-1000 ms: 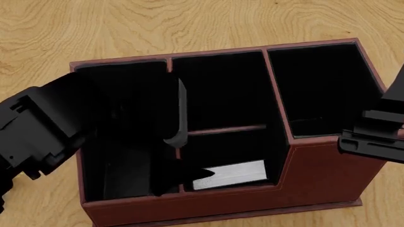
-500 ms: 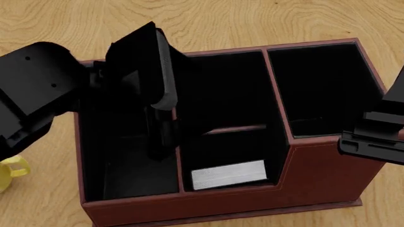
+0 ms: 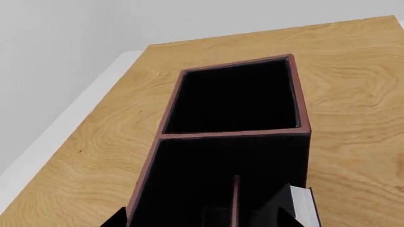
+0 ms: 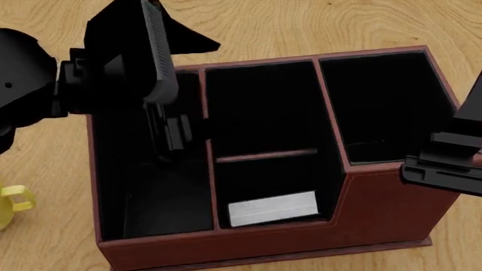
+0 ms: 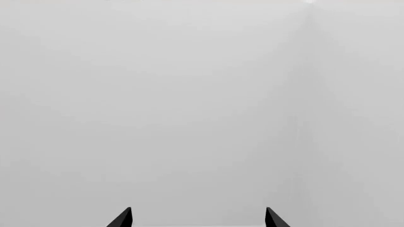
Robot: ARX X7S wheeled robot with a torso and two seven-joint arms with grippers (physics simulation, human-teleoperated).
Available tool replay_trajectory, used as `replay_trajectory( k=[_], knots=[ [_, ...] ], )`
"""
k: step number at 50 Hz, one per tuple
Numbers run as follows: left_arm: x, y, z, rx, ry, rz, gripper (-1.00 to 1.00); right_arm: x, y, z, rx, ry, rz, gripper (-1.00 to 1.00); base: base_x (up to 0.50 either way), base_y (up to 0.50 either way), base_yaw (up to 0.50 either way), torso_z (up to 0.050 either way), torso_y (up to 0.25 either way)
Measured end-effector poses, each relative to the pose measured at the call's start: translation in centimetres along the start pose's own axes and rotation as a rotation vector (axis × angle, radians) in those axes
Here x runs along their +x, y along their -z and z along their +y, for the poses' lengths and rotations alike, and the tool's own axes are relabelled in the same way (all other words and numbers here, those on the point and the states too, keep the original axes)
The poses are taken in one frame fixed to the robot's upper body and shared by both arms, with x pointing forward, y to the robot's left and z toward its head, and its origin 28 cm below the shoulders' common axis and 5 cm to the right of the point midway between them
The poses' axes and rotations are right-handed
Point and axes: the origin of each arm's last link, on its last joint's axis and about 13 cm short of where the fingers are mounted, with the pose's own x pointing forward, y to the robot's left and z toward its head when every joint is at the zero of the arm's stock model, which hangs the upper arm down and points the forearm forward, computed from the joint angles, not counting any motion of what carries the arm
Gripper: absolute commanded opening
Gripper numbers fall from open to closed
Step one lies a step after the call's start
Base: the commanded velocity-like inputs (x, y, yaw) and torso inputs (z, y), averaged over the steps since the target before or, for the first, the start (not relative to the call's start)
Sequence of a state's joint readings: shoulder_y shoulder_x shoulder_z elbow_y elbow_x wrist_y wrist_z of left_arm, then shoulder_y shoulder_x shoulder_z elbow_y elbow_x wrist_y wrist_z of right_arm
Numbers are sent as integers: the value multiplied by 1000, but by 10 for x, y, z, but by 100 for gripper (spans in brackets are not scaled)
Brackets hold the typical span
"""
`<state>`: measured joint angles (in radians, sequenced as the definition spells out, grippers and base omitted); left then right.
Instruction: Pick up the book and place it in the back compartment of the caddy.
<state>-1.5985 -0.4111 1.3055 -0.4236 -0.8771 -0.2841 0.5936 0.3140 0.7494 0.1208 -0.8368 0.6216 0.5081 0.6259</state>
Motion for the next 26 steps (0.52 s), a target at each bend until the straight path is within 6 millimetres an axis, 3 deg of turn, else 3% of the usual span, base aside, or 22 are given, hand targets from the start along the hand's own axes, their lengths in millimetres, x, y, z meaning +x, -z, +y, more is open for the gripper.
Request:
replay_trajectory(
  k=[26],
  knots=[
    [-38,-9,-2,-15,-154,-74,100,1,-1,2,8,-6,-4,100,0,0,0,0,0]
  ],
)
